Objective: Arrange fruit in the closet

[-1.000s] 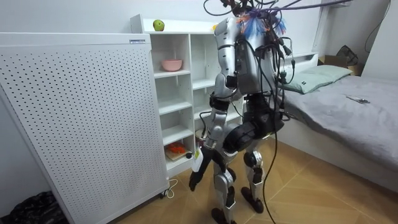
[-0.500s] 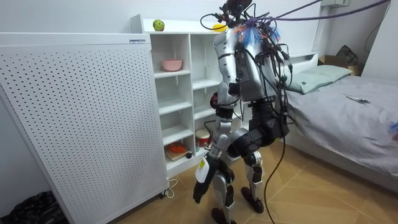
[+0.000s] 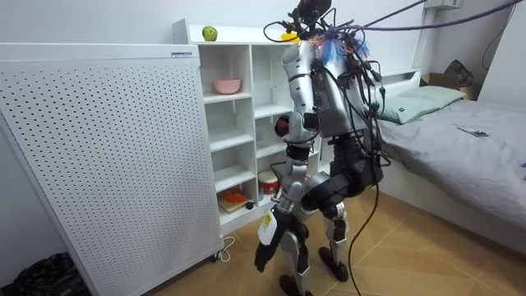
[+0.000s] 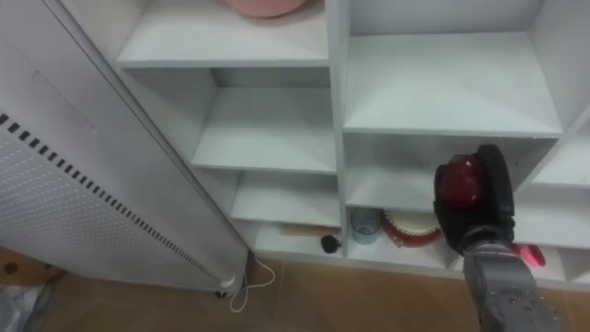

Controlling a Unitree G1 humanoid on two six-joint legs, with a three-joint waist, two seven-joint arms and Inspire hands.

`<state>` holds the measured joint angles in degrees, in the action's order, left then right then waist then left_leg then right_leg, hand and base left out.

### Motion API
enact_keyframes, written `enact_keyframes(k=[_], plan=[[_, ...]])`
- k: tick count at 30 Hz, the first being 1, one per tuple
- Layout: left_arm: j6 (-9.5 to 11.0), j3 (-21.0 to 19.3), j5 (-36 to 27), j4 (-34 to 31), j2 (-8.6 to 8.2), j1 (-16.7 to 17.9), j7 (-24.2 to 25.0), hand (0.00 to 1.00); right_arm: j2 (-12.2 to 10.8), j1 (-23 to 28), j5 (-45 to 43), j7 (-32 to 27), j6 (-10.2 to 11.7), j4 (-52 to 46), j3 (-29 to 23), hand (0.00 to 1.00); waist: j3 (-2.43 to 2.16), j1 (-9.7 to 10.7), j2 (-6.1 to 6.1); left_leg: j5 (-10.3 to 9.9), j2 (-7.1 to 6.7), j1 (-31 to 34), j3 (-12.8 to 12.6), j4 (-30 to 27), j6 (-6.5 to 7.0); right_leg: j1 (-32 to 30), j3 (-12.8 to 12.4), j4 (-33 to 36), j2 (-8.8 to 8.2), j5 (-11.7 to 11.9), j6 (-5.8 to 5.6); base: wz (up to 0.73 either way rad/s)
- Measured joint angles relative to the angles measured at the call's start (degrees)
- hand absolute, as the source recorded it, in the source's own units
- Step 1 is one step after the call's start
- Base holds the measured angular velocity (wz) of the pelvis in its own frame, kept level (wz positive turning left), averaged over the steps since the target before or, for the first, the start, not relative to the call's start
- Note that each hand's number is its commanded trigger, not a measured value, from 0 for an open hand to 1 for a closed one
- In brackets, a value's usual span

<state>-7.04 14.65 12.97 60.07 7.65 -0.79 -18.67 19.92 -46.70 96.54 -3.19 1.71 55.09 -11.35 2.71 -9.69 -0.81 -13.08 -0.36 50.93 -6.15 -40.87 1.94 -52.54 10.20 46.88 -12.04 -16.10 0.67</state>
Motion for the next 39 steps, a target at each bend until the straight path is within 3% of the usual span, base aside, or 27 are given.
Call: enact_keyframes(k=[16, 26, 39], plan=[[0.0, 1.3, 0.0, -0.7, 0.07, 0.5, 0.2, 0.00, 0.2, -0.3, 0.1, -2.0, 1.2, 0.0, -0.1, 0.00, -0.10, -1.2, -0.16, -0.8, -0.08, 0.7, 0.1, -2.7, 0.19, -0.6, -0.5, 2.3, -0.23, -0.5, -0.15, 0.00], [0.0, 1.4, -1.2, -5.0, 2.47, 3.7, 0.7, 0.00, 0.2, -0.3, 0.0, -2.1, 1.1, 1.0, -1.0, 0.00, -0.13, -1.2, -0.22, -1.0, 0.42, 0.7, -0.3, -3.0, 0.23, -0.6, -0.6, 2.5, 0.15, -0.7, -0.09, -0.01], [0.0, 1.4, -2.3, -5.0, 2.51, 5.9, 0.9, 0.00, 0.3, -0.3, 0.0, -1.6, 1.2, 1.8, -2.4, 0.00, -0.17, -1.1, -0.28, -1.1, 0.94, 0.6, -0.3, -2.8, 0.05, -0.3, -0.6, 1.8, 0.76, -0.6, -0.03, -0.01]])
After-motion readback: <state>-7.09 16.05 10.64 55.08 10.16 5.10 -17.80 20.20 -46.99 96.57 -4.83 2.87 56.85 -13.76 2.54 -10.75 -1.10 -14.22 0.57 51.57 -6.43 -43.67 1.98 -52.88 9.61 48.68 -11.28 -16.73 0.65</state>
